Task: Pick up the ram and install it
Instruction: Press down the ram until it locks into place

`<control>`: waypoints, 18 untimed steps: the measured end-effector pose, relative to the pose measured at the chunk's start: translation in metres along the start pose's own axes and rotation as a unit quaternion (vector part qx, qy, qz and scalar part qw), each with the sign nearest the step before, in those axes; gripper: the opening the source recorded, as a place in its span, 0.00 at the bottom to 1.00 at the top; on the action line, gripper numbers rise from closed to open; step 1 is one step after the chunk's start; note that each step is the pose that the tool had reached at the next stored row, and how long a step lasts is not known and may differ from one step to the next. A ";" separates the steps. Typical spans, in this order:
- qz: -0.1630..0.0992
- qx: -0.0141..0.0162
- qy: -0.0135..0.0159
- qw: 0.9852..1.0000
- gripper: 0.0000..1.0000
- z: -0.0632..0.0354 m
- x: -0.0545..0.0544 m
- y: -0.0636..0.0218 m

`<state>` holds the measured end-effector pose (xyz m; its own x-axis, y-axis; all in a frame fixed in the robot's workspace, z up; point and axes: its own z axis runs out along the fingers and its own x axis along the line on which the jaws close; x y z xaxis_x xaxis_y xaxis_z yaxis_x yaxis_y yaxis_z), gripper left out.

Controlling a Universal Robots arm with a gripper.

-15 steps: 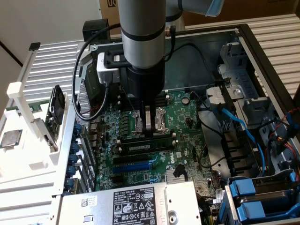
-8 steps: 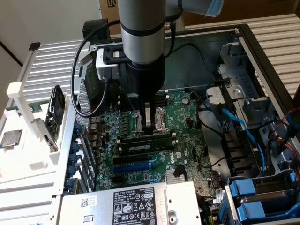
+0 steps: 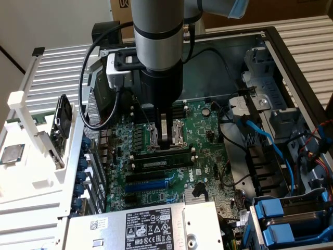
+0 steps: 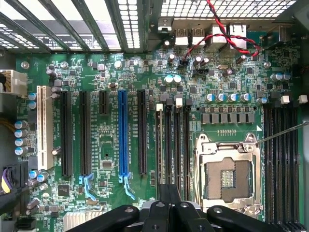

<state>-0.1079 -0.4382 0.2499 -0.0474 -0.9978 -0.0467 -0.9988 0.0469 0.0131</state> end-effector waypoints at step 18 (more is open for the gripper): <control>0.195 0.009 -0.003 0.981 0.11 0.0008 0.000 0.0000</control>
<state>-0.1079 -0.4382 0.2491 -0.4257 -0.9037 -0.0469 -0.9048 0.4255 0.0131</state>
